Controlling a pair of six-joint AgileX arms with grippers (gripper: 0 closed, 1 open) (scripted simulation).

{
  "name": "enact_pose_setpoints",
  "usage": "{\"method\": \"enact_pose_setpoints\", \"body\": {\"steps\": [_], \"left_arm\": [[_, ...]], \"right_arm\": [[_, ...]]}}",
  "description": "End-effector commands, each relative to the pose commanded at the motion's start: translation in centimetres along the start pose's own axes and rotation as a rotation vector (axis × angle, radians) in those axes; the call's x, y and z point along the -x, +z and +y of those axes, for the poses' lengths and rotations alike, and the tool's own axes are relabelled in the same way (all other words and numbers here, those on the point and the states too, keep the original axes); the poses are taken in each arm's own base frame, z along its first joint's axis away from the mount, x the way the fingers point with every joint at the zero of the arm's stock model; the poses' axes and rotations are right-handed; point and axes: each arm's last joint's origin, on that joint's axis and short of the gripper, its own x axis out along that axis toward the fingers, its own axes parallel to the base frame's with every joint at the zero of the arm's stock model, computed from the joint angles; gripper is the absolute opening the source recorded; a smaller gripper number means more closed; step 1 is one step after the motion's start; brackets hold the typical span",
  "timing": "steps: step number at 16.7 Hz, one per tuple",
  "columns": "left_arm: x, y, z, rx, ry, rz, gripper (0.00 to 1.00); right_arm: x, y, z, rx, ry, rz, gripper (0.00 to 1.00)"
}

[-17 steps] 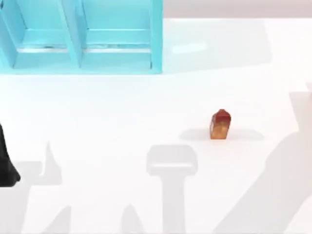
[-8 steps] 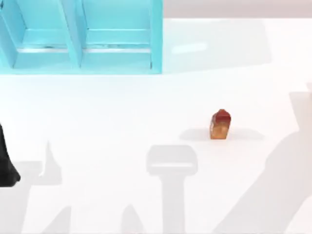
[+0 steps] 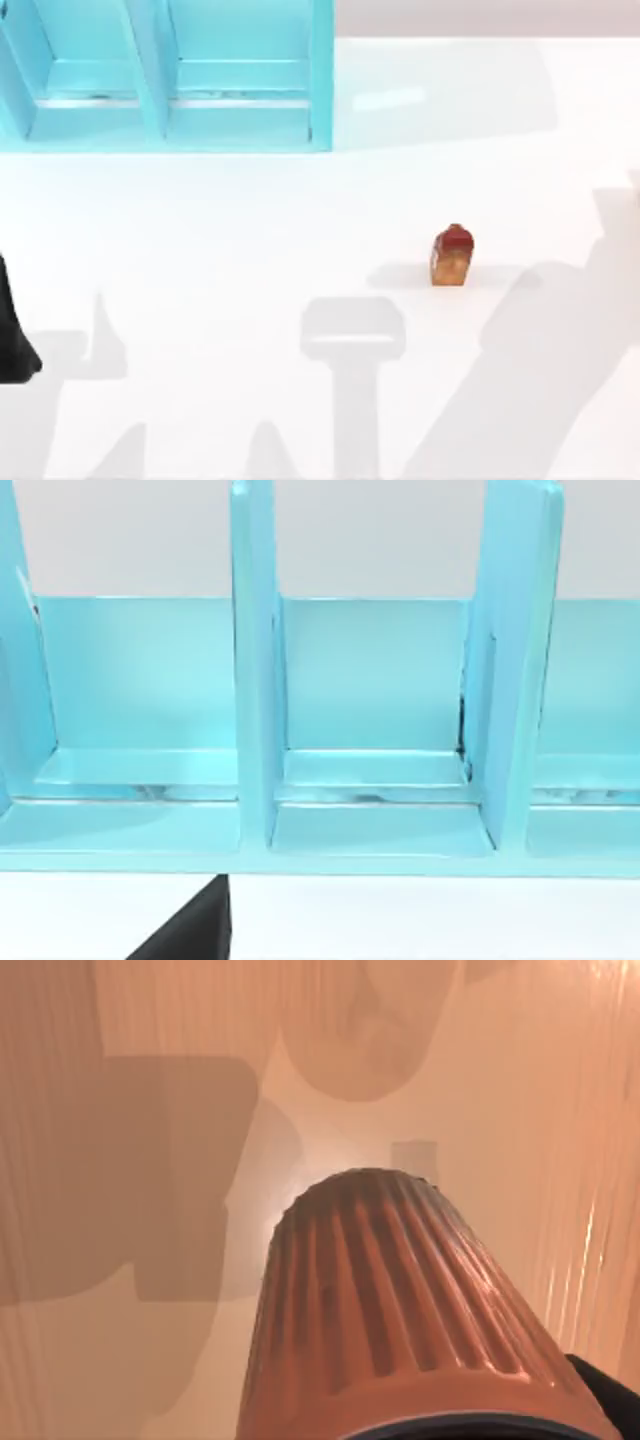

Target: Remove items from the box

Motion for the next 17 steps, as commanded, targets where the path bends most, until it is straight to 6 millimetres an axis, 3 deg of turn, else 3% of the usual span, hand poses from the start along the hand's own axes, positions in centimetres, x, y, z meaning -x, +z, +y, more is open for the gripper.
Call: {"method": "enact_pose_setpoints", "body": {"steps": [7,14,17], "left_arm": [[0.0,0.0,0.0,0.0,0.0,0.0,1.0],[0.0,0.0,0.0,0.0,0.0,0.0,1.0],[0.0,0.0,0.0,0.0,0.0,0.0,1.0]], "right_arm": [[6.5,-0.9,0.5,0.0,-0.003,-0.006,0.0],[6.5,-0.7,1.1,0.0,-0.002,-0.003,0.0],[5.8,0.3,4.5,-0.009,0.0,0.004,0.0]]}}
